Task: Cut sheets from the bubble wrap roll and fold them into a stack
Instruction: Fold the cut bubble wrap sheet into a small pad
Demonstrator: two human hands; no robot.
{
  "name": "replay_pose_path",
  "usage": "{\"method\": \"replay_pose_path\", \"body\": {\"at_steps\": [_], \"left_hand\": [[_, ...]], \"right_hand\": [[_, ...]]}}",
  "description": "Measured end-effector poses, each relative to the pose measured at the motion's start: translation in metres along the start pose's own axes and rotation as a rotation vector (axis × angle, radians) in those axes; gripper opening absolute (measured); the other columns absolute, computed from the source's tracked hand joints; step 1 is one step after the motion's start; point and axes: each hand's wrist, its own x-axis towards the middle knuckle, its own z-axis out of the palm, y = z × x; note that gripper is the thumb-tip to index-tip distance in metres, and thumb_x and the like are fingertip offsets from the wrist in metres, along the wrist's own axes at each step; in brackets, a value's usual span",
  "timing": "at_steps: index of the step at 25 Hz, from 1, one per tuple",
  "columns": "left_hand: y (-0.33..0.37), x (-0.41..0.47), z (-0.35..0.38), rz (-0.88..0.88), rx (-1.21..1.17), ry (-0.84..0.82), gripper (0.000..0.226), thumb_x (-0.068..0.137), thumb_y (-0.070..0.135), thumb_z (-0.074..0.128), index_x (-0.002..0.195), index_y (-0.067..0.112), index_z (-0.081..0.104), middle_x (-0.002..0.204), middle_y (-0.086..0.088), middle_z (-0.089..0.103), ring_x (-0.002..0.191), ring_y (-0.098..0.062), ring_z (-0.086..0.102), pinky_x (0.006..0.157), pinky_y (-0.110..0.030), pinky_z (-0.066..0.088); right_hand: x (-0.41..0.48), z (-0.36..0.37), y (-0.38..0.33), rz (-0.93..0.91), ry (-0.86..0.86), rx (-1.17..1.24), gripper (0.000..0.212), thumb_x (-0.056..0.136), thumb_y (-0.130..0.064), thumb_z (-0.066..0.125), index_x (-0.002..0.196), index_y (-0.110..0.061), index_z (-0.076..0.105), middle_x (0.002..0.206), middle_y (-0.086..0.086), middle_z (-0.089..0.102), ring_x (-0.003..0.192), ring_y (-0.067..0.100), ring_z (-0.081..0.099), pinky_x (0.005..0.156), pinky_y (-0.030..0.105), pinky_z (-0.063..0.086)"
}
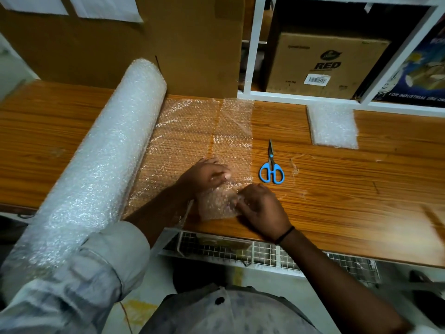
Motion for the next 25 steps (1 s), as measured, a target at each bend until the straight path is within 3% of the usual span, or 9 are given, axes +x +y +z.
{"method": "replay_pose_path", "body": {"at_steps": [2, 3, 5, 8, 10, 13, 16, 22, 25], "left_hand": [[0.007, -0.008, -0.008, -0.105, -0.271, 0.074, 0.062, 0.101, 0.065, 0.033, 0.105, 0.022, 0.078, 0.106, -0.015, 0.076, 0.106, -0.019, 0.070, 0.100, -0.039, 0.047], [0.009, -0.010, -0.012, -0.185, -0.380, 0.140, 0.071, 0.100, 0.071, 0.029, 0.091, 0.019, 0.077, 0.084, -0.017, 0.074, 0.082, -0.025, 0.072, 0.084, -0.038, 0.053], [0.017, -0.015, -0.019, -0.281, -0.454, 0.228, 0.073, 0.104, 0.065, 0.021, 0.073, 0.016, 0.066, 0.065, -0.008, 0.064, 0.056, -0.013, 0.060, 0.066, -0.028, 0.045], [0.018, -0.016, -0.022, -0.239, -0.403, 0.291, 0.045, 0.110, 0.047, 0.038, 0.121, 0.015, 0.068, 0.113, 0.004, 0.069, 0.092, 0.003, 0.066, 0.077, -0.013, 0.046], [0.007, -0.017, -0.018, -0.133, -0.169, 0.339, 0.050, 0.102, 0.048, 0.057, 0.146, 0.023, 0.052, 0.139, 0.003, 0.061, 0.124, -0.011, 0.059, 0.097, -0.026, 0.048], [-0.009, -0.011, 0.003, -0.028, 0.300, 0.329, 0.073, 0.099, 0.050, 0.057, 0.159, 0.016, 0.033, 0.164, -0.009, 0.036, 0.150, -0.029, 0.032, 0.123, -0.048, 0.028], [-0.016, -0.008, 0.019, -0.021, 0.506, 0.263, 0.074, 0.099, 0.057, 0.036, 0.161, 0.016, 0.031, 0.170, -0.012, 0.019, 0.156, -0.040, 0.013, 0.127, -0.055, 0.008], [-0.028, -0.012, 0.036, -0.041, 0.634, 0.129, 0.091, 0.096, 0.071, -0.010, 0.163, 0.022, 0.026, 0.172, -0.013, 0.002, 0.156, -0.047, -0.005, 0.124, -0.065, 0.000], [-0.021, -0.015, 0.028, 0.082, 0.506, 0.204, 0.082, 0.100, 0.073, 0.016, 0.161, 0.022, 0.033, 0.172, -0.011, 0.010, 0.158, -0.042, 0.000, 0.125, -0.063, 0.001]], "right_hand": [[0.024, -0.008, -0.003, 0.120, 0.055, 0.047, 0.021, 0.096, -0.036, 0.070, 0.091, -0.015, 0.075, 0.092, 0.001, 0.070, 0.088, 0.018, 0.062, 0.077, 0.043, 0.052], [0.036, -0.013, -0.005, 0.152, 0.084, 0.060, 0.020, 0.095, -0.033, 0.073, 0.090, -0.013, 0.075, 0.091, 0.004, 0.071, 0.086, 0.020, 0.064, 0.075, 0.041, 0.053], [0.061, -0.020, -0.003, 0.183, 0.127, 0.042, 0.020, 0.092, -0.028, 0.076, 0.086, -0.009, 0.075, 0.086, 0.010, 0.072, 0.081, 0.026, 0.066, 0.071, 0.041, 0.053], [0.095, -0.019, 0.010, 0.243, 0.082, -0.048, 0.028, 0.092, -0.033, 0.075, 0.079, -0.009, 0.072, 0.078, 0.010, 0.072, 0.077, 0.027, 0.067, 0.067, 0.041, 0.053], [0.108, -0.012, 0.020, 0.296, 0.031, -0.091, 0.028, 0.090, -0.038, 0.072, 0.078, -0.013, 0.071, 0.080, 0.009, 0.073, 0.082, 0.030, 0.068, 0.071, 0.043, 0.054], [0.105, -0.001, 0.020, 0.293, 0.078, -0.331, 0.028, 0.088, -0.039, 0.070, 0.106, -0.018, 0.072, 0.111, 0.013, 0.070, 0.106, 0.038, 0.061, 0.089, 0.047, 0.049], [0.086, 0.011, 0.008, 0.074, 0.205, -0.495, 0.034, 0.093, -0.028, 0.066, 0.123, -0.013, 0.066, 0.124, 0.011, 0.064, 0.116, 0.035, 0.055, 0.093, 0.047, 0.041], [0.048, 0.040, 0.018, -0.070, 0.025, -0.484, 0.036, 0.099, -0.022, 0.053, 0.129, -0.006, 0.065, 0.140, 0.016, 0.062, 0.130, 0.035, 0.056, 0.109, 0.049, 0.044], [0.048, 0.031, 0.017, -0.047, 0.041, -0.412, 0.036, 0.100, -0.022, 0.054, 0.130, -0.006, 0.065, 0.140, 0.015, 0.062, 0.132, 0.033, 0.055, 0.112, 0.048, 0.043]]}}
